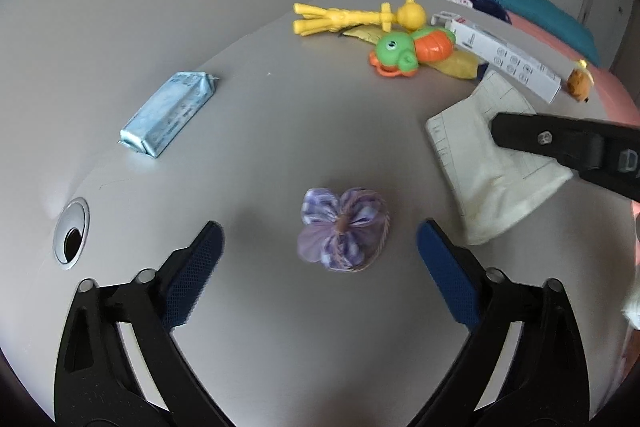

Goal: Collect trash
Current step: 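Grasp the purple hair tie with the left tool while the right grasps the paper bag, then carry the hair tie and paper bag to the trash bag and open both tools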

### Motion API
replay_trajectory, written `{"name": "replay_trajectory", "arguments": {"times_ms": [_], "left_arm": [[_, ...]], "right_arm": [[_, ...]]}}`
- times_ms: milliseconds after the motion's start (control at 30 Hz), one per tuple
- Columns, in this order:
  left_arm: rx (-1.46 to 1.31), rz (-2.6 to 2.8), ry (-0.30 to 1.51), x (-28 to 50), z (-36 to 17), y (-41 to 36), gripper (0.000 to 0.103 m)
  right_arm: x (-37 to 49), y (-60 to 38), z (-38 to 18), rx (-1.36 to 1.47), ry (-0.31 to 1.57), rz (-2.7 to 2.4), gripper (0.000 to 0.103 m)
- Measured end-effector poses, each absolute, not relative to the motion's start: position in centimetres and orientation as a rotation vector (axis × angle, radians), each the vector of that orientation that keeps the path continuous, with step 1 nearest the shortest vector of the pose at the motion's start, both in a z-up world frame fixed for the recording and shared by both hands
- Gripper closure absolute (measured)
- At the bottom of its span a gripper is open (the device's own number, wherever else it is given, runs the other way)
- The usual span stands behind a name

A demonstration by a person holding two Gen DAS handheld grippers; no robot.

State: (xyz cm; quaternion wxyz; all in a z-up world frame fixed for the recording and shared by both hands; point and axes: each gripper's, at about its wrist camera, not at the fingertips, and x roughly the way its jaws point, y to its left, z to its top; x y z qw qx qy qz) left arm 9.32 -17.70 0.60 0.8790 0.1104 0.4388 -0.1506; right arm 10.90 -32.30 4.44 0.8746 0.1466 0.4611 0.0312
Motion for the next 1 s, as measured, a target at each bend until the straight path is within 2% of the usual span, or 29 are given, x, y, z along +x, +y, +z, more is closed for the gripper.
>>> {"name": "replay_trajectory", "arguments": {"times_ms": [67,133,233,300,533,733,1000], "left_arm": [[0.199,-0.335,0.922,9.5,0.8,-17.9,0.034],[0.191,-0.331,0.92,9.5,1.1,-18.0,0.063],[0.187,-0.326,0.924,9.2,1.2,-18.1,0.079],[0.159,-0.334,0.936,8.7,1.4,-17.9,0.084],[0.137,-0.399,0.909,5.7,3.2,-20.5,0.085],[0.186,-0.507,0.862,1.0,5.0,-26.4,0.085],[0.253,-0.667,0.852,-5.3,4.7,-34.8,0.085]], "right_arm": [[10.3,-32.8,4.7,0.317,0.957,0.062,0.098],[9.6,-33.4,4.8,0.329,0.951,0.055,0.098],[8.7,-34.6,5.2,0.361,0.938,0.052,0.098],[8.0,-35.4,5.5,0.378,0.929,0.049,0.098],[3.8,-39.1,7.1,0.433,0.875,0.013,0.098],[-1.7,-43.8,8.4,0.475,0.82,-0.051,0.098],[-10.1,-50.8,8.6,0.535,0.759,-0.169,0.098]]}}
